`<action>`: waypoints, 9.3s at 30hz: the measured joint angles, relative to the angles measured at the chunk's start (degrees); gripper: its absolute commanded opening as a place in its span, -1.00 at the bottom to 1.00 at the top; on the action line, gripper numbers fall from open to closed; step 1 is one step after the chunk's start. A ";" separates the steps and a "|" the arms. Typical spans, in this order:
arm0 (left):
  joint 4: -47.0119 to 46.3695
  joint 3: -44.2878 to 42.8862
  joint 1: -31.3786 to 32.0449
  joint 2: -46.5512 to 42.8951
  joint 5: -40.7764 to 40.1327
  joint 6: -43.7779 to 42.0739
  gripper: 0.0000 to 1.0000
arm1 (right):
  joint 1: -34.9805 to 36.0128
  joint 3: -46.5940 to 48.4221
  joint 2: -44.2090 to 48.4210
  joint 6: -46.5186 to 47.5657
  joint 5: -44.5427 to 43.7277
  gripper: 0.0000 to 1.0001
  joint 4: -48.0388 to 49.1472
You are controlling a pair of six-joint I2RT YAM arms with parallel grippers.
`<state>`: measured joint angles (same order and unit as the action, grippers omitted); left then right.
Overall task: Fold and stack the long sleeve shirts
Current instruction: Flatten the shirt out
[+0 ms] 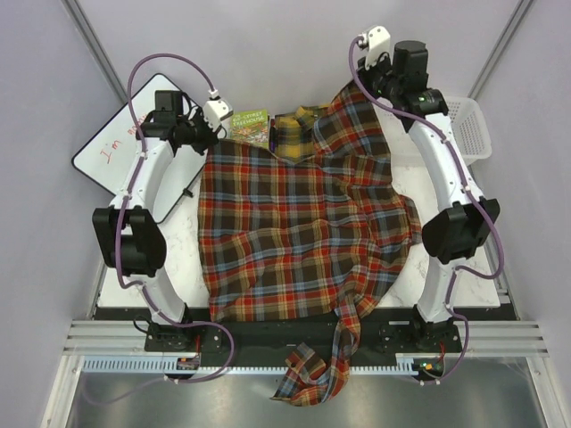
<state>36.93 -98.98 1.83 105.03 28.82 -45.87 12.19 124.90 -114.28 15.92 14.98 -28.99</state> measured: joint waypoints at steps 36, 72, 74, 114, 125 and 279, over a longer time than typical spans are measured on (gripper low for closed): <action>0.59 2.78 -1.49 5.84 -1.25 5.11 -0.96 | 13.77 -38.93 21.51 20.79 8.57 0.28 -8.85; 0.61 2.16 -1.49 8.33 -1.27 6.21 -0.96 | -12.35 -52.06 8.96 -20.39 9.29 0.32 -0.02; 0.59 2.16 -1.49 8.33 -1.27 6.21 -0.96 | -12.31 -52.28 8.90 -23.91 11.15 0.32 2.40; 0.11 3.04 -3.78 8.28 -0.96 7.02 -0.97 | -17.86 -58.66 3.39 -43.67 24.90 -1.00 29.29; -2.75 11.17 -4.79 -3.30 0.11 10.38 -0.97 | -21.16 -58.86 29.94 -41.99 25.55 -1.00 26.10; 8.76 43.89 5.01 -27.47 4.76 14.91 0.93 | 39.32 -82.36 40.41 26.12 -4.52 0.69 -5.29</action>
<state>45.69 -55.09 6.83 77.56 33.58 -30.96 51.51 42.54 -73.87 42.04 10.46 -34.28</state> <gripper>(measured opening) 0.961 0.840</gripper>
